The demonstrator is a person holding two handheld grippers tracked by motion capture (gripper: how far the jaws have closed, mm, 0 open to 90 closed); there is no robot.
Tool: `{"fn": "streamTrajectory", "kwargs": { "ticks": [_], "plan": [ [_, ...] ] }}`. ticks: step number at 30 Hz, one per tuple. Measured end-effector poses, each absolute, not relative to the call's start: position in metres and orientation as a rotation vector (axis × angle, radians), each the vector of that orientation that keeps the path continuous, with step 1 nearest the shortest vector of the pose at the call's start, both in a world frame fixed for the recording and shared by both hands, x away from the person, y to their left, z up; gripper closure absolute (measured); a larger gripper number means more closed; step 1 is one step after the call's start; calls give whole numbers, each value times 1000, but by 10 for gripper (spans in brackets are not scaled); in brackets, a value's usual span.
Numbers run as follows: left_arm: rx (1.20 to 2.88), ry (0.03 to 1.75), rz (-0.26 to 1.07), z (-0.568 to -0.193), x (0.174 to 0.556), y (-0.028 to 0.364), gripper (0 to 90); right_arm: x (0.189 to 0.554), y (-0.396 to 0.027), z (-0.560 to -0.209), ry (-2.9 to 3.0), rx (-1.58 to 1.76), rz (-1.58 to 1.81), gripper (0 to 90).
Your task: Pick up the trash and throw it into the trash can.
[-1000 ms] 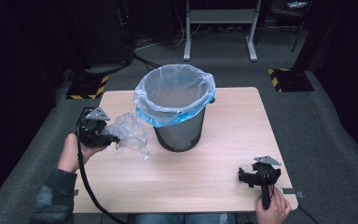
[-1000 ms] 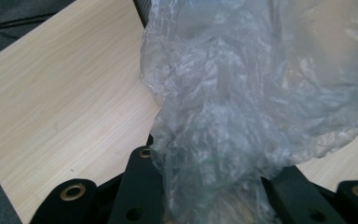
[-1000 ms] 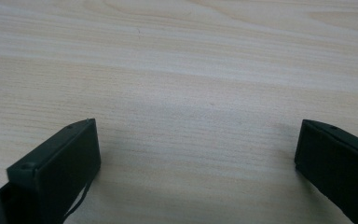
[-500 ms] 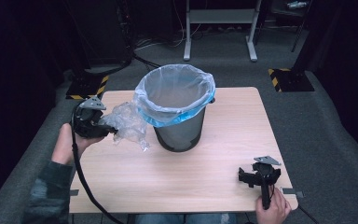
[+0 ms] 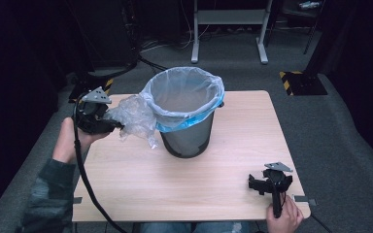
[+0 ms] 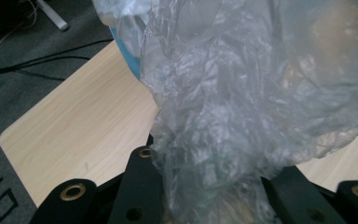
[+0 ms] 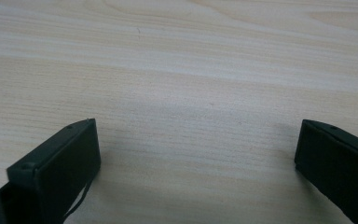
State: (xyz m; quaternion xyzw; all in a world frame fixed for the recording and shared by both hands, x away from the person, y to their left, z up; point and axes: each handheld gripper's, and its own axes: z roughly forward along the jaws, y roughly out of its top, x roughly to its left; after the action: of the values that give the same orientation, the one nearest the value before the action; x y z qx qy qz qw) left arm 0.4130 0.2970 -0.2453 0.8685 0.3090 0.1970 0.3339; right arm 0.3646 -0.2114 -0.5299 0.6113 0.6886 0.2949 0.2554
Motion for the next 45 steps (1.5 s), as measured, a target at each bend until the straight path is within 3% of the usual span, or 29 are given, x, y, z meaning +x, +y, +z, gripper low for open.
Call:
{"fn": "streamTrajectory", "kwargs": {
  "ticks": [28,45],
  "plan": [
    [2250,678,550,-200,453,244,737,365,-211,-530,1870,1659,800,0],
    [2288,664,494,-195,505,198,735,365,-211,-530,1868,1661,804,0]
  ]
}}
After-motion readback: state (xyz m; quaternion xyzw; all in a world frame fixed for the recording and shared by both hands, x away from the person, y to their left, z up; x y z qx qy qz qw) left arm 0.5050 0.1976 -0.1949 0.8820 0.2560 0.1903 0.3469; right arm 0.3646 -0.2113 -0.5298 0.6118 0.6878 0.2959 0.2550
